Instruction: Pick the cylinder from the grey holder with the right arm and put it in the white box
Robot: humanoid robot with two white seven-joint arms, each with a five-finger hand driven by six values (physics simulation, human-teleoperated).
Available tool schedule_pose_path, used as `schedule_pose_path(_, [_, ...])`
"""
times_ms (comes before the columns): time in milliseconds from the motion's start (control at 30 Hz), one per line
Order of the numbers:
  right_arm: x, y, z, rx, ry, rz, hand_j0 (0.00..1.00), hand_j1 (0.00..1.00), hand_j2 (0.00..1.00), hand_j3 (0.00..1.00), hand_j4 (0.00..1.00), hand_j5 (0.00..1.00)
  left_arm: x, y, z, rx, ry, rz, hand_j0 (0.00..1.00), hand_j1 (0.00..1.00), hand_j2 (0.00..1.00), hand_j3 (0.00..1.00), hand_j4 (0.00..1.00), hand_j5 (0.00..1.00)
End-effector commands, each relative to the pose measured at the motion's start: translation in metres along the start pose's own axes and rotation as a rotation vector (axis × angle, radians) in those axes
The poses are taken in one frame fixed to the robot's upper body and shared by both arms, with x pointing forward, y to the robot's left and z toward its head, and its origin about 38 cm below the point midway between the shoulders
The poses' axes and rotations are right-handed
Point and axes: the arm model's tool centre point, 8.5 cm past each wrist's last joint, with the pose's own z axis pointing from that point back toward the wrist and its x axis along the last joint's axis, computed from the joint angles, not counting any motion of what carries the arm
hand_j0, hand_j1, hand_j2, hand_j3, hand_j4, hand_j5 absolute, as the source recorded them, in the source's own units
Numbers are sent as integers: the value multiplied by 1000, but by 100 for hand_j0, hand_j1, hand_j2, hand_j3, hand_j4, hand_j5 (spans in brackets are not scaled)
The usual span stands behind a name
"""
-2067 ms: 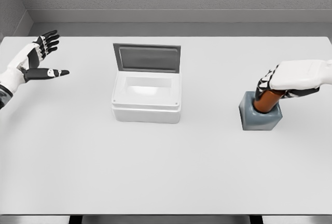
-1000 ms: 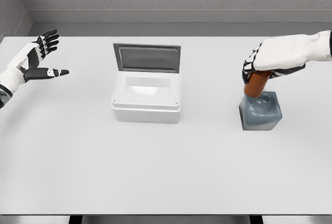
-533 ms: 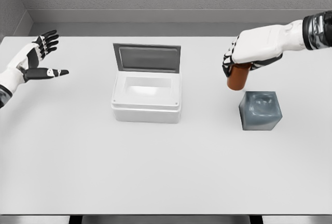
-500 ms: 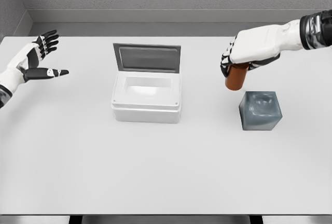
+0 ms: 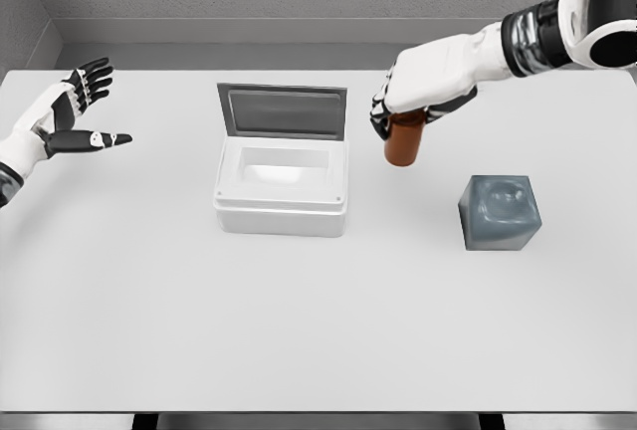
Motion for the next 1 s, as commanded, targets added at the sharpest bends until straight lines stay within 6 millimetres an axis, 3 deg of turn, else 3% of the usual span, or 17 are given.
schedule_pose_path(0, [1, -3, -8, 2, -11, 0, 49, 49, 49, 49, 49, 49, 1, 1, 0, 2, -5, 4, 100, 100, 100, 100, 100, 100])
schedule_pose_path(300, [4, -28, -36, 15, -46, 40, 48, 48, 48, 48, 48, 48, 1, 2, 0, 3, -4, 1, 100, 100, 100, 100, 100, 100])
schedule_pose_path(967, [19, -60, -51, 21, -83, 125, 46, 46, 46, 46, 46, 46, 2, 3, 1, 3, -3, 0, 100, 100, 100, 100, 100, 100])
